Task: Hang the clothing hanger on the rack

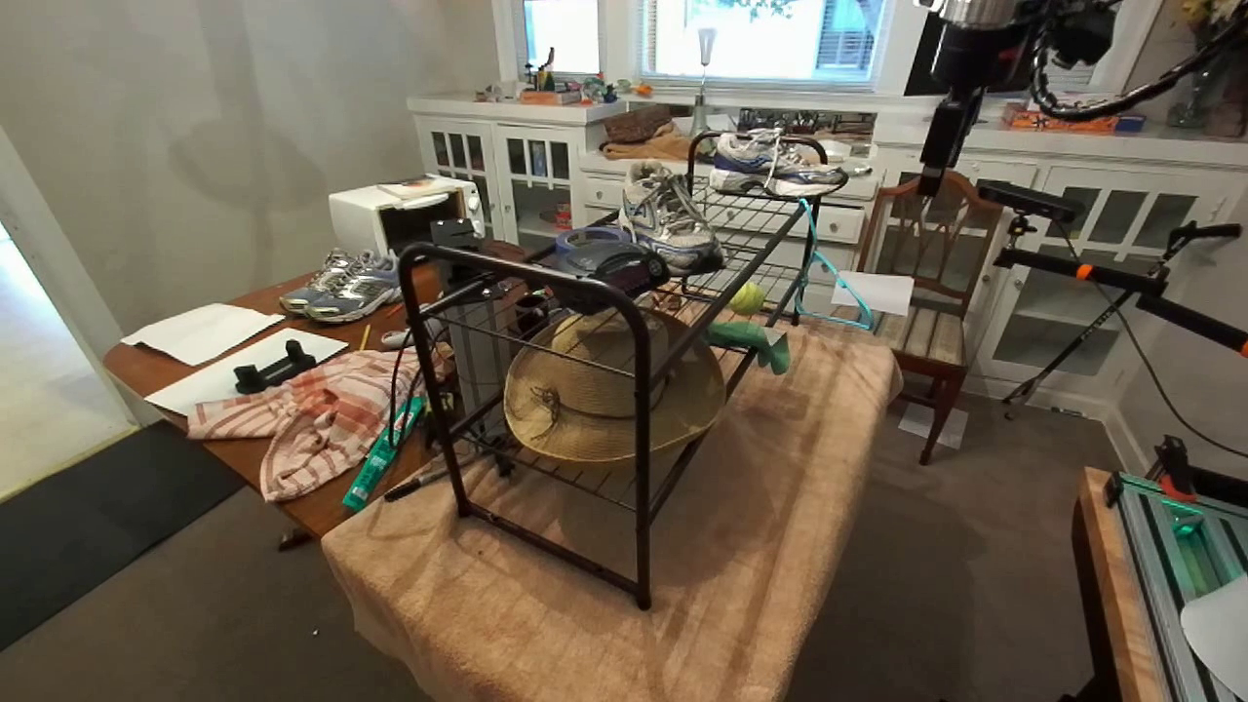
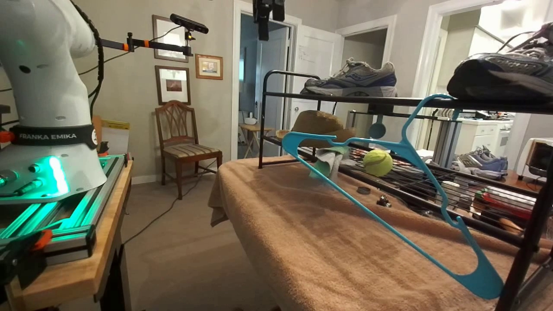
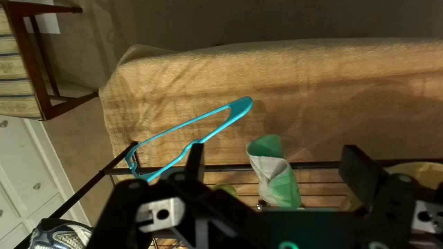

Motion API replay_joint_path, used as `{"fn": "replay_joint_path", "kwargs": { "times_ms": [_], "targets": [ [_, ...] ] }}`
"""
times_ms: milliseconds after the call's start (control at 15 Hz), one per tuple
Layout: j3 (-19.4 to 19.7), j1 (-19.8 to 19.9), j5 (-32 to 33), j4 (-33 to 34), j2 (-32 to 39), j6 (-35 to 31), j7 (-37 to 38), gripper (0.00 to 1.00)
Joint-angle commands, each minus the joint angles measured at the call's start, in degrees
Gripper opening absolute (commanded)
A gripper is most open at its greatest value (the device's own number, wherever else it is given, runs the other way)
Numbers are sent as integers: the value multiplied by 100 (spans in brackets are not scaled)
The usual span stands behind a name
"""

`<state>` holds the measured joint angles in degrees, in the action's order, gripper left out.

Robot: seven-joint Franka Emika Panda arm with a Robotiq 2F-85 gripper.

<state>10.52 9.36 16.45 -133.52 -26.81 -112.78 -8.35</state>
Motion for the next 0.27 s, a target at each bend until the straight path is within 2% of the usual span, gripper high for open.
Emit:
{"fn": "replay_joint_path", "kwargs": {
  "times_ms": [0, 200],
  "targets": [
    [11, 28, -165, 13, -141, 42, -9, 100],
    [19, 38, -186, 19, -253, 47, -11, 100]
  ]
}}
